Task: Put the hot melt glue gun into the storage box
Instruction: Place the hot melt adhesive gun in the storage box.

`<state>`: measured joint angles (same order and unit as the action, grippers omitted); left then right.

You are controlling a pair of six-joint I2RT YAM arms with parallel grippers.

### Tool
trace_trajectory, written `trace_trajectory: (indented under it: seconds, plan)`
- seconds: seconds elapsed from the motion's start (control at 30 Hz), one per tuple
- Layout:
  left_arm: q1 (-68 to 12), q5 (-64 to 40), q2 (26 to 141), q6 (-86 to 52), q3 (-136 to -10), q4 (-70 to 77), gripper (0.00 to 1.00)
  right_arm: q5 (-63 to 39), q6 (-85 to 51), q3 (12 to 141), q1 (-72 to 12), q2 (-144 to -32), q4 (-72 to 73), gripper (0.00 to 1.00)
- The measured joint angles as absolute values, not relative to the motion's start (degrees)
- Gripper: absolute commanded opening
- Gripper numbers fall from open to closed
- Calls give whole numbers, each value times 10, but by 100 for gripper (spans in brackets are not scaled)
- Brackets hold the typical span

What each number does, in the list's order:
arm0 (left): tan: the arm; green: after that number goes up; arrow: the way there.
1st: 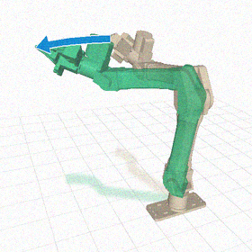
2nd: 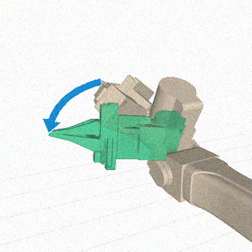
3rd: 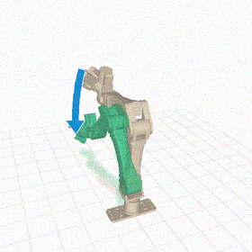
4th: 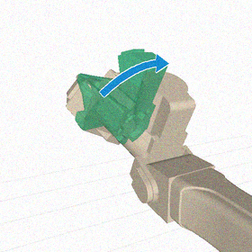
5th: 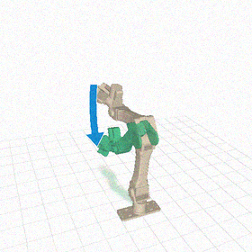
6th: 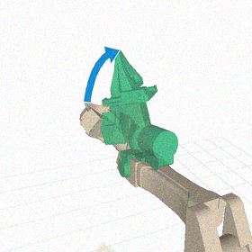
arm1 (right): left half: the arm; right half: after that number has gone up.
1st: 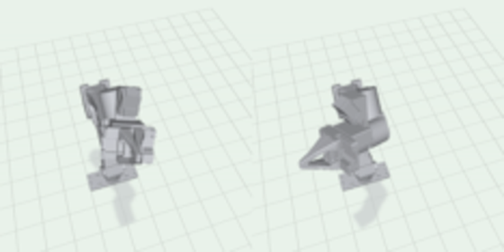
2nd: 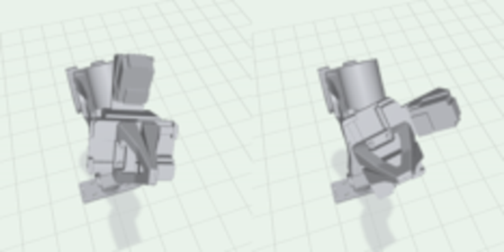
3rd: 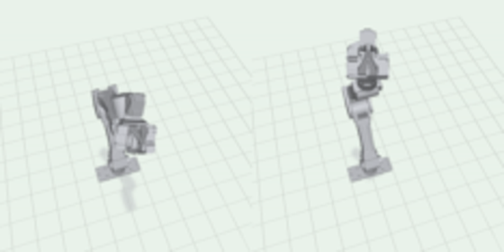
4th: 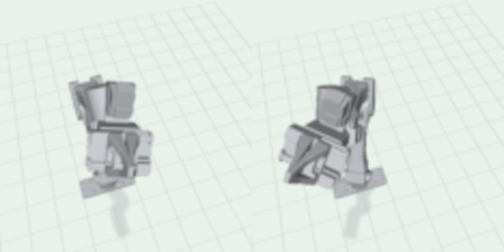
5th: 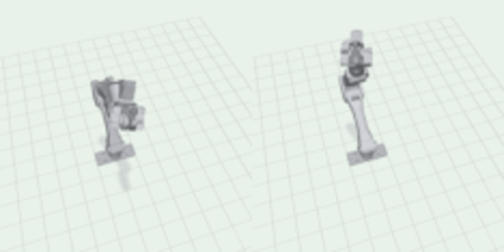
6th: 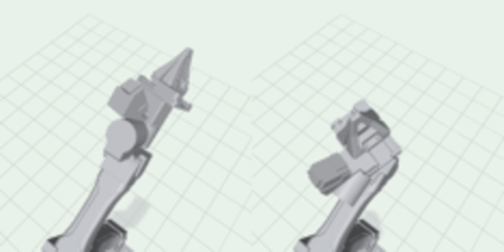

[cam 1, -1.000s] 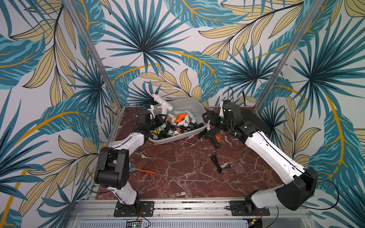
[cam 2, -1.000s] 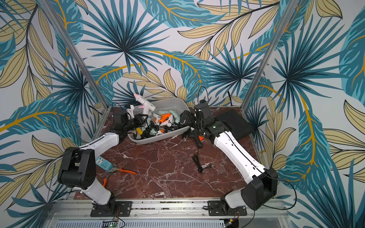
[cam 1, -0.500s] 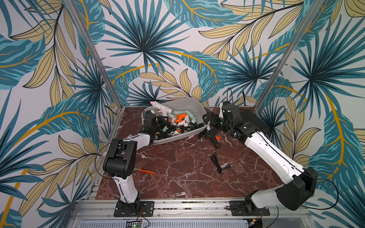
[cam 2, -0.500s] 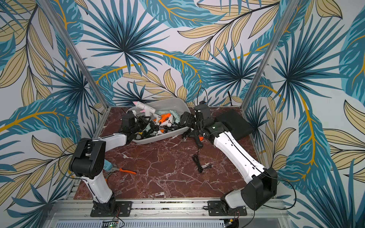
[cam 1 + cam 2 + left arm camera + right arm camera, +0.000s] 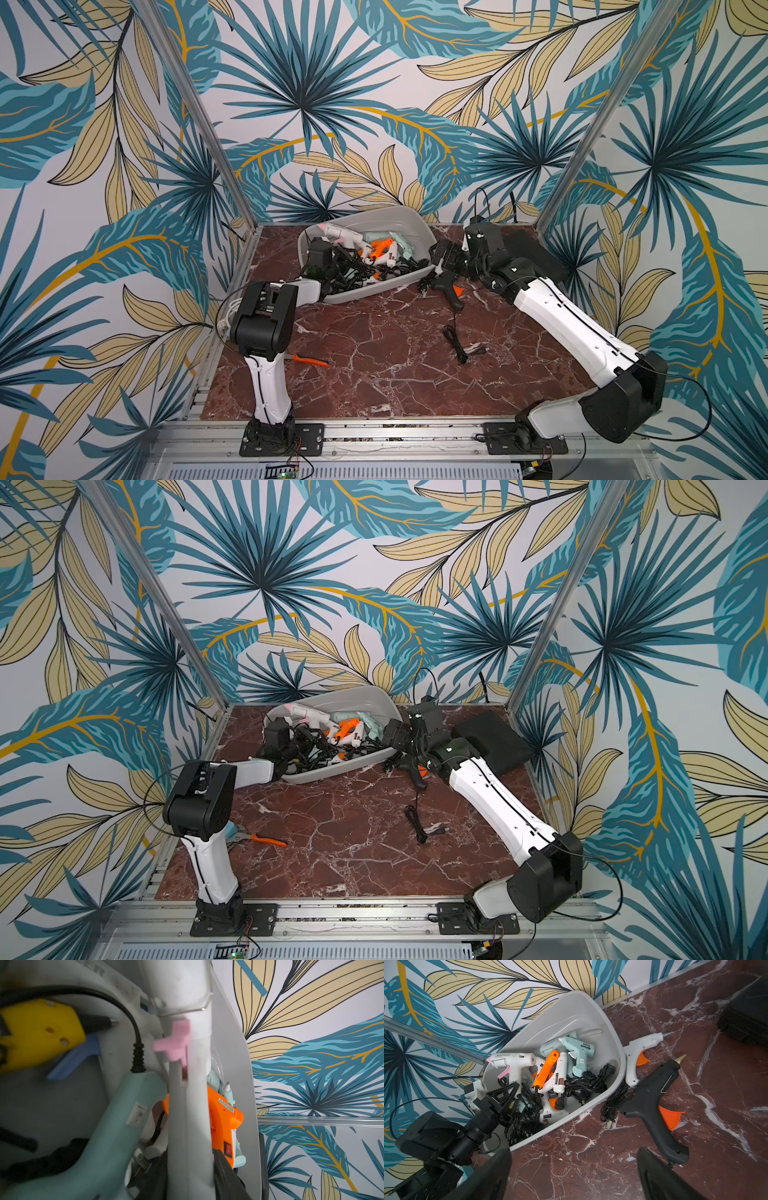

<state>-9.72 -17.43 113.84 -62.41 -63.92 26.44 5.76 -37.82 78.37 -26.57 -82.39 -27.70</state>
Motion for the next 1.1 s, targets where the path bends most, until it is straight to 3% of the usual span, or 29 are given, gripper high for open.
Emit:
trace_trajectory:
  seconds: [0.13,0.43,0.8,1.1]
  plan:
    - [-97,-184,1147,-615,-647,264,67,66,-373,784,-266,-824,-285,97]
    - [-91,-154,1080,-599,-601,234,100,109,-366,780,-263,-845,-312,88]
    - [-90,-79,904,-545,-554,113,100,57,-321,768,-197,-883,-350,83]
    - [-90,-34,773,-458,-547,-8,100,19,-180,751,-173,-967,-390,79]
